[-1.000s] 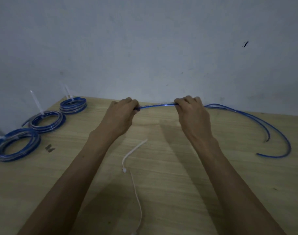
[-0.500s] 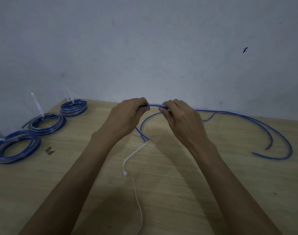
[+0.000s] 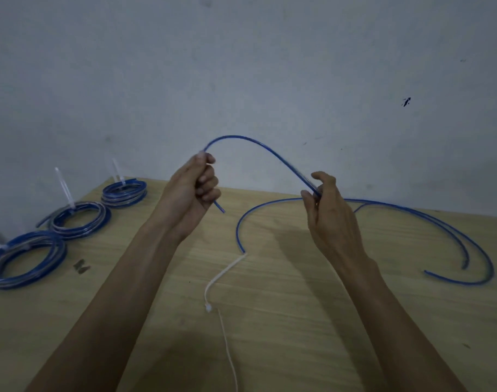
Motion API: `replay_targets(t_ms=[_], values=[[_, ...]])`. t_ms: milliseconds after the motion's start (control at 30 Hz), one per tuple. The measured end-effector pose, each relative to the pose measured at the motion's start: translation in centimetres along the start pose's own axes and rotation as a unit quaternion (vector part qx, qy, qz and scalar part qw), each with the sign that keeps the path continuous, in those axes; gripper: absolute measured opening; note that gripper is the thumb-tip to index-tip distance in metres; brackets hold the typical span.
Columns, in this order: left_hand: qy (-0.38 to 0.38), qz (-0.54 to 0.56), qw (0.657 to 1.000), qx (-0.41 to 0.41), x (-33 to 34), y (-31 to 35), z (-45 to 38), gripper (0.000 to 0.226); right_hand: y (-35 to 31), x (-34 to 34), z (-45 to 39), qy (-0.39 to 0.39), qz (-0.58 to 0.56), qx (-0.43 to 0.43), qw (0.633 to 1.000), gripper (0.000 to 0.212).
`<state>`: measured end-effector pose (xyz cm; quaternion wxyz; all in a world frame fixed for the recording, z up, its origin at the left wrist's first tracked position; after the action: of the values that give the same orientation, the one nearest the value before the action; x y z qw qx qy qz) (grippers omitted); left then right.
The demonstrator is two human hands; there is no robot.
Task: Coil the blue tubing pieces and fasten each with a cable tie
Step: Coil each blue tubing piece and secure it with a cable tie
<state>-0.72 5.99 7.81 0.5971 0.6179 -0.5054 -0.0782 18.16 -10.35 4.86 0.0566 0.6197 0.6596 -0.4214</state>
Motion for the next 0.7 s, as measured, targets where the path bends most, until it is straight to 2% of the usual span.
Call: replay_targets(t_ms=[133, 200, 300, 367, 433, 500, 567, 633, 700], values=[[0.047, 0.143, 0.989, 0.000, -1.6, 0.3, -0.2, 0.021, -0.6, 1.2, 0.4, -0.007, 0.057, -0.065, 0.996, 0.030], [0.043, 0.168, 0.985, 0.006, -1.6, 0.3, -0.2, 0.018, -1.0, 2.5, 0.6, -0.079, 0.121, -0.057, 0.988, 0.039], [0.014, 0.126, 0.992, 0.021, -0.8, 0.4, -0.2, 0.017, -1.5, 4.5, 1.2, -0.219, 0.187, -0.034, 0.957, 0.052], [0.007, 0.047, 0.998, 0.044, -0.1, 0.3, -0.2, 0.020, -2.4, 5.1, 1.6, -0.263, 0.180, -0.031, 0.947, 0.049], [0.022, -0.085, 0.993, 0.077, 0.6, 0.1, 0.1, 0.019, -3.6, 5.2, 1.9, -0.279, 0.154, -0.031, 0.947, 0.040], [0.038, -0.248, 0.963, 0.103, 1.1, -0.5, 0.5, 0.016, -4.5, 5.3, 2.2, -0.295, 0.111, -0.027, 0.949, 0.030], [0.030, -0.356, 0.927, 0.115, 1.5, -1.6, 0.8, 0.017, -5.5, 5.5, 2.6, -0.321, 0.062, -0.021, 0.945, 0.026], [0.013, -0.422, 0.899, 0.116, 1.6, -3.0, 1.0, 0.020, -6.5, 5.9, 2.7, -0.345, 0.027, -0.031, 0.938, 0.032], [0.010, -0.513, 0.851, 0.115, 1.1, -4.2, 1.1, 0.023, -7.2, 5.9, 2.6, -0.336, 0.023, -0.062, 0.940, 0.039]])
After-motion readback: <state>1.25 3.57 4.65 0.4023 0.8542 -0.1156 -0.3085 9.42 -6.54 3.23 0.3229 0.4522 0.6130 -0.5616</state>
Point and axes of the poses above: each hand's wrist, its own z-axis away from the middle knuckle, its own x-axis out of the palm, y = z × x, the point moved 5 cm from there along -z, towards the middle knuckle, and after that the axes turned 5 degrees about -y, right-handed, at the moved point
